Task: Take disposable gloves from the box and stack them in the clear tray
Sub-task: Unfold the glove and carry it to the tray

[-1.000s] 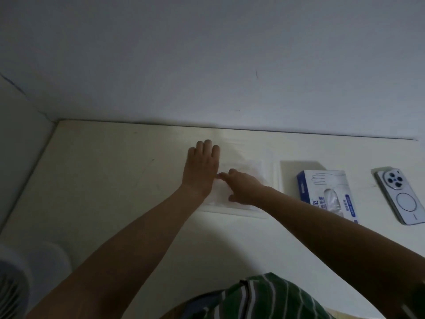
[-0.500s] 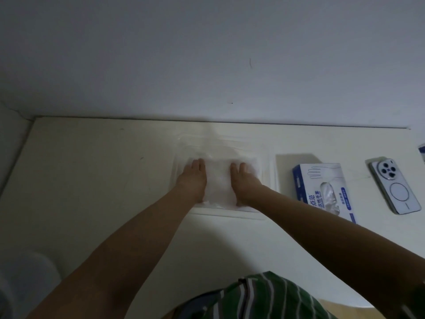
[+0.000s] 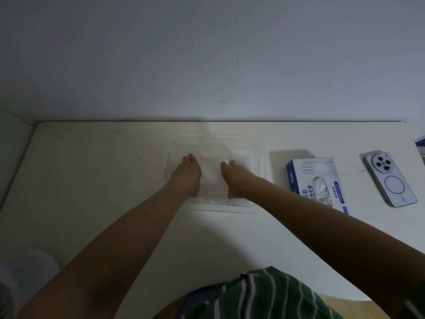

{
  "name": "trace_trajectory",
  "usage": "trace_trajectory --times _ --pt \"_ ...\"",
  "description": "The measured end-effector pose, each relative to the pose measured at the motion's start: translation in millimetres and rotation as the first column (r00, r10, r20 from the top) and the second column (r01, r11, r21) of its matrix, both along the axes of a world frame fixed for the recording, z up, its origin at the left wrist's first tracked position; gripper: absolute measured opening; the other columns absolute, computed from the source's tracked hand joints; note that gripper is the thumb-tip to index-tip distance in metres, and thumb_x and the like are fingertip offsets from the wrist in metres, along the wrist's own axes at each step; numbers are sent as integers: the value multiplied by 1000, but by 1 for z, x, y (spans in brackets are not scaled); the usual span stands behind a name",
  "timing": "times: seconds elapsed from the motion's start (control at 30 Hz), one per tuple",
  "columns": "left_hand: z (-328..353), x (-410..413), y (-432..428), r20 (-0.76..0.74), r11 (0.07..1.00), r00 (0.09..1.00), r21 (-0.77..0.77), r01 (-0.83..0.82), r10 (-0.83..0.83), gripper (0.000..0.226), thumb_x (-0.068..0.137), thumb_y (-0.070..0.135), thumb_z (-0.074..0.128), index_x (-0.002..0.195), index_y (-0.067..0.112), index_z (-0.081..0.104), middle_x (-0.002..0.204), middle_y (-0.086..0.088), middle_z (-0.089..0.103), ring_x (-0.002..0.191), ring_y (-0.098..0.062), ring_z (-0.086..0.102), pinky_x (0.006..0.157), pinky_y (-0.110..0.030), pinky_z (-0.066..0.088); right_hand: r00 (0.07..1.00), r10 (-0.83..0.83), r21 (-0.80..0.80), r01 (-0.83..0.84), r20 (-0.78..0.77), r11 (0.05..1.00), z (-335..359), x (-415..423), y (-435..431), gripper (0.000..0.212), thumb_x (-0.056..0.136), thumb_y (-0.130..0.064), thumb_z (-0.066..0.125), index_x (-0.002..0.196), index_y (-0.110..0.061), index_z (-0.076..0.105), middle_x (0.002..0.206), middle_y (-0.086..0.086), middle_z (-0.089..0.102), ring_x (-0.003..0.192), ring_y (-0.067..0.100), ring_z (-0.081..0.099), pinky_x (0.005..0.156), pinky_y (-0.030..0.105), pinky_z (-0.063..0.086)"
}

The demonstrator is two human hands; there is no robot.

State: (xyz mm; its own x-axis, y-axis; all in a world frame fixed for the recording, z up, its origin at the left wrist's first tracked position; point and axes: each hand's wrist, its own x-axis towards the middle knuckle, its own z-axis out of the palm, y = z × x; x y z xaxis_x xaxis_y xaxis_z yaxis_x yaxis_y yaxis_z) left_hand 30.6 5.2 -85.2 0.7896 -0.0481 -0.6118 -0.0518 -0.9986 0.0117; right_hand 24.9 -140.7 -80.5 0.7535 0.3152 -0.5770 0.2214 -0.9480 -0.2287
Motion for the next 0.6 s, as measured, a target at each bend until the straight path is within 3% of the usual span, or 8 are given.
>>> trace_trajectory --times 0.1,0.23,0.4,0.5,0.6 --pt "18 2 -6 318 994 943 -88 -70 94 54 85 12 64 130 -1 37 122 -17 49 102 -31 58 74 -32 46 989 56 240 -87 136 967 33 4 -17 51 87 -23 71 133 -12 53 123 9 54 101 19 57 91 28 46" --pt "45 1 -33 540 953 823 -302 -7 177 21 89 17 57 109 11 54 102 -7 59 85 -23 59 67 -30 41 944 -77 442 -77 321 894 67 5 -60 19 91 -21 63 108 -17 69 95 -2 65 73 7 54 78 27 50" --pt "66 -11 -116 562 872 810 -468 146 166 9 90 20 55 97 18 60 84 1 65 78 -20 59 69 -31 46 886 -334 486 147 323 861 67 -13 -145 16 90 -15 61 98 -17 74 87 0 70 71 11 58 74 28 49" --pt "65 -25 -165 566 837 819 -489 245 91 8 89 21 56 95 18 59 81 1 65 74 -21 59 64 -29 43 889 -362 372 247 281 895 48 -35 -198 15 90 -15 61 98 -16 74 93 3 70 76 13 60 76 29 51" --pt "50 -36 -196 423 819 906 -527 228 20 10 89 21 56 98 18 60 90 -1 68 80 -23 62 70 -33 51 909 -351 223 302 225 927 26 -59 -233 20 88 -16 64 107 -17 70 105 5 68 81 14 59 75 25 47"
